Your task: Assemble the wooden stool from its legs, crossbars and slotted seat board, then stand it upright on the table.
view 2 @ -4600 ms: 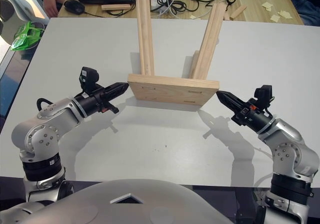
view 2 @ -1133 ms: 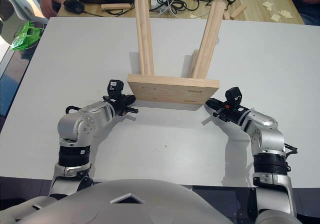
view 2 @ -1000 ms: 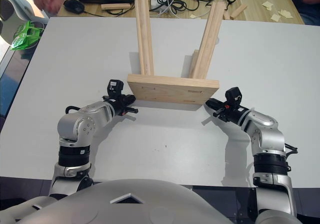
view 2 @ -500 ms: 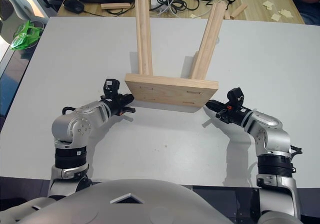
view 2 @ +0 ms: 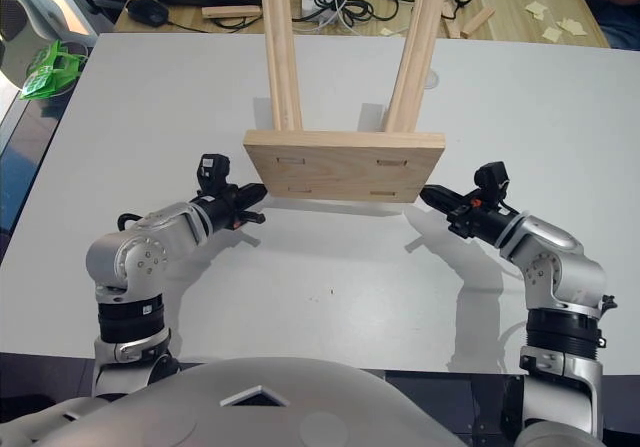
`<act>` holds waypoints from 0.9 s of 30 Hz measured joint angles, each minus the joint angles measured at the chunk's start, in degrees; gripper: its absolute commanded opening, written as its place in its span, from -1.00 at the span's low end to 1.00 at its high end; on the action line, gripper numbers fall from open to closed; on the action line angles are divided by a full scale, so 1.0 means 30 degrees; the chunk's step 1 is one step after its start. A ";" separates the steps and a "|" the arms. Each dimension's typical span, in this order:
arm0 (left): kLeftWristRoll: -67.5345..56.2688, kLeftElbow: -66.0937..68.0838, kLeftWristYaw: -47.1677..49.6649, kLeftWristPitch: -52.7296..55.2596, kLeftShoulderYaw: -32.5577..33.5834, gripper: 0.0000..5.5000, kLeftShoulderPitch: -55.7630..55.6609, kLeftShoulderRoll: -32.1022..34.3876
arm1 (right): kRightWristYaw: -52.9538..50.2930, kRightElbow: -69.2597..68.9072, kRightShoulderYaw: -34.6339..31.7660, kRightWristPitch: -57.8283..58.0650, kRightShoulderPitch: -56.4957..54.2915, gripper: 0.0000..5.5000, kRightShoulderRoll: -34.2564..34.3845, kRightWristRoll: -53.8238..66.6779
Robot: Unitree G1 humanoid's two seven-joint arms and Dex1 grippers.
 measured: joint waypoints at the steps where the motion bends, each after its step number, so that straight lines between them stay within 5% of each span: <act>1: -0.0070 -0.0088 0.0000 0.0090 0.0137 -0.98 0.0002 -0.0070 | 0.0000 -0.0064 -0.0074 0.0124 0.0000 -1.00 -0.0003 0.0172; 27: -0.3016 -0.1442 0.0016 -0.0073 0.3934 -0.98 -0.1681 -0.1562 | -0.1636 -0.3166 -0.2455 0.3553 -0.0738 -1.00 0.0456 0.3384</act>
